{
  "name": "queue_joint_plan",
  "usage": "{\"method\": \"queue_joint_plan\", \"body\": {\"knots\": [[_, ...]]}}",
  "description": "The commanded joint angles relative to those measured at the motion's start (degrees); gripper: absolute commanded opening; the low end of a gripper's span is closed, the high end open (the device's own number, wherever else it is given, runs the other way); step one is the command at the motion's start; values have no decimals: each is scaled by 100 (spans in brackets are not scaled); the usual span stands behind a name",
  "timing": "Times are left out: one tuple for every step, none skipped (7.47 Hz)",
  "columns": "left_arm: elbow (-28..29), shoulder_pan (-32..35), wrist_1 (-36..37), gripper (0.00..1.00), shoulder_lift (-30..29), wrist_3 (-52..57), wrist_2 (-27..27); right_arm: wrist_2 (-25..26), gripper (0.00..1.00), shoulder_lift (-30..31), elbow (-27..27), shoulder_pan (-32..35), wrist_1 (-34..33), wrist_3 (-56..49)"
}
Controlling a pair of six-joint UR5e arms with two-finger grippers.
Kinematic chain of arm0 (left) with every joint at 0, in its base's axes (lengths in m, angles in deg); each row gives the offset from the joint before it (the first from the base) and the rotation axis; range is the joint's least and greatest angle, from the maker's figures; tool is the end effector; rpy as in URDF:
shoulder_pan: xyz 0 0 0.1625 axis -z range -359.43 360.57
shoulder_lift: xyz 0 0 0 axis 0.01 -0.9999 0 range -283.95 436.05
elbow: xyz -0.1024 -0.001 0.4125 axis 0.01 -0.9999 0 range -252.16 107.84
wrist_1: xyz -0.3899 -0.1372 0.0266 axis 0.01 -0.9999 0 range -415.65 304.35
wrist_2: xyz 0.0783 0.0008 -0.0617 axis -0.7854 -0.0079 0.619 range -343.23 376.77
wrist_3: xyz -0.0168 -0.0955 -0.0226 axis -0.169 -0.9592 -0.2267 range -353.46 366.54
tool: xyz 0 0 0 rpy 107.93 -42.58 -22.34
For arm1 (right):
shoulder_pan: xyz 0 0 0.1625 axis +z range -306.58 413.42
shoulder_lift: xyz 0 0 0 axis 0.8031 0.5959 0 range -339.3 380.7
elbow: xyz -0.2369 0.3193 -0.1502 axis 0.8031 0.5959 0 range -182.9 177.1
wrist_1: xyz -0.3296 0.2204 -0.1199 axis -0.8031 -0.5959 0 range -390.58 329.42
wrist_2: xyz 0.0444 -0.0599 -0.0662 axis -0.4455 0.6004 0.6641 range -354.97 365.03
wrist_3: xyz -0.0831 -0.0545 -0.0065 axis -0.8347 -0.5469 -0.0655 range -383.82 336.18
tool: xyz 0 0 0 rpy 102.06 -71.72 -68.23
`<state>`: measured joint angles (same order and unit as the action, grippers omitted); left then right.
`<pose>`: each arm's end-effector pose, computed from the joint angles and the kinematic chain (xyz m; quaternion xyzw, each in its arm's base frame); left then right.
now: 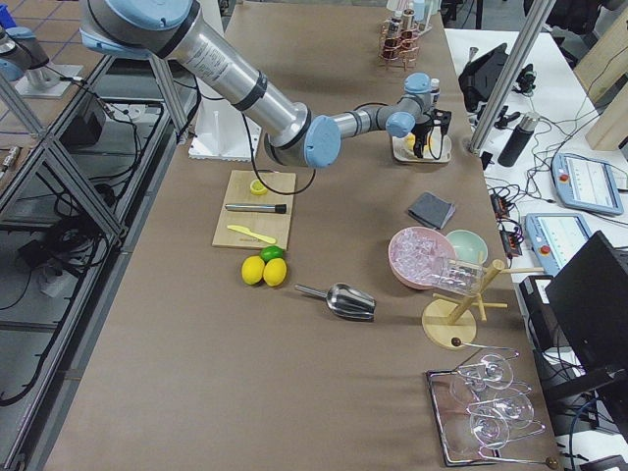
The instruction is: Place donut on tray
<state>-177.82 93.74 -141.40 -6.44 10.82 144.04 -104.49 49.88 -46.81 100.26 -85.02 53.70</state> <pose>-0.0970 -0.4329 0.6006 0.0529 0.3166 0.0201 0.9469 -0.5332 -0.7149 0.2532 0.0740 -0.4399 0.1947 0.8736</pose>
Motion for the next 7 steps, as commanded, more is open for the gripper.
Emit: {"method": "queue_joint_plan", "body": {"knots": [[1, 0, 138, 98, -100, 3, 0, 9, 100, 9, -3, 1, 101, -9], [1, 0, 138, 98, -91, 3, 0, -60, 100, 17, -29, 62, 101, -26], [-8, 0, 138, 98, -100, 3, 0, -252, 100, 87, -177, 158, 92, -70], [-16, 9, 138, 98, -91, -6, 0, -472, 100, 392, -553, 281, 83, -253], [-34, 9, 138, 98, -91, 3, 0, -718, 100, 787, -1018, 395, 74, -568], [-52, 17, 146, 98, -83, 3, 0, -1016, 100, 1043, -1405, 527, -39, -606], [-60, 18, 138, 98, -82, 3, 0, -1219, 100, 1324, -1835, 659, -240, -693]]}}
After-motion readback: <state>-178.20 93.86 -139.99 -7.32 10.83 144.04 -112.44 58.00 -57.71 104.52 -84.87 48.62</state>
